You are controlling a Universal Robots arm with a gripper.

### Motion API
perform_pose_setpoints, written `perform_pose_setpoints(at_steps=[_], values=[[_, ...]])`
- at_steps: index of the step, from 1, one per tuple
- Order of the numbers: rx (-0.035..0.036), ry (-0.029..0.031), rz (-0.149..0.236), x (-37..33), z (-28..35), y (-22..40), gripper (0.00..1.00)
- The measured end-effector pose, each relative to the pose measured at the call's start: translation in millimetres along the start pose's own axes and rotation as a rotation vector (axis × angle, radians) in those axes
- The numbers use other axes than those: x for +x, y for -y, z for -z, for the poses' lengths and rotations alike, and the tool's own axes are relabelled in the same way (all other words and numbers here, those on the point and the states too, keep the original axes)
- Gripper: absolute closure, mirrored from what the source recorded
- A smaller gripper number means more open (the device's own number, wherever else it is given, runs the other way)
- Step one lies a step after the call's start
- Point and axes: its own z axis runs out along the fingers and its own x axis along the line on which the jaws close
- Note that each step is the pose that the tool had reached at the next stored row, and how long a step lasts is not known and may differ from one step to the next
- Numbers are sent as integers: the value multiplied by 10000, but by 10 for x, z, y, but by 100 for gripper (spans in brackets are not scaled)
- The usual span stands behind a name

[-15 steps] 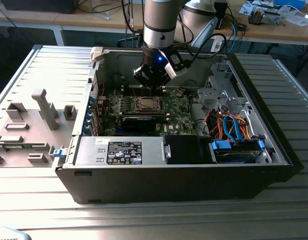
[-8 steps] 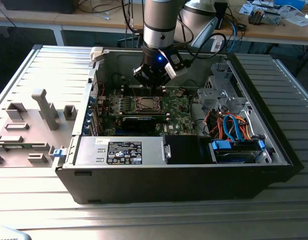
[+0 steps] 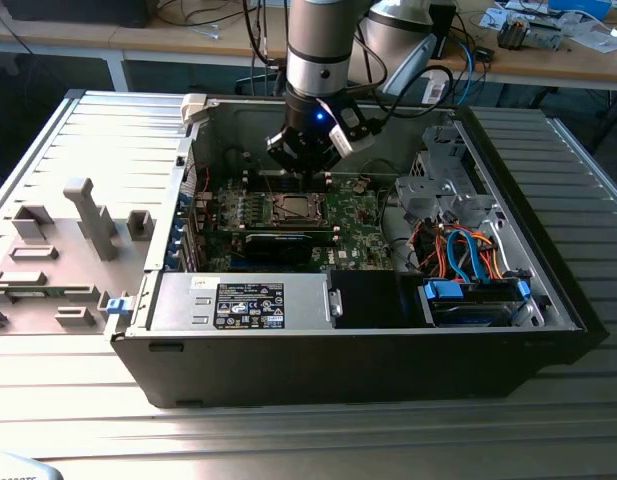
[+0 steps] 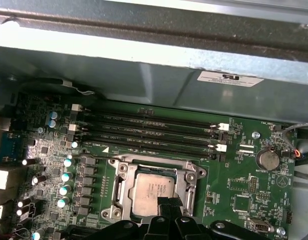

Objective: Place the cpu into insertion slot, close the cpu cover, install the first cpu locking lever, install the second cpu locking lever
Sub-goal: 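Install the first cpu locking lever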

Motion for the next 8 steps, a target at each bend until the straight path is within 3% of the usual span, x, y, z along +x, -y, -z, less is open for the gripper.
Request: perform_pose_setpoints(at_steps=[8], values=[[0, 1, 1, 29, -3, -63, 89]])
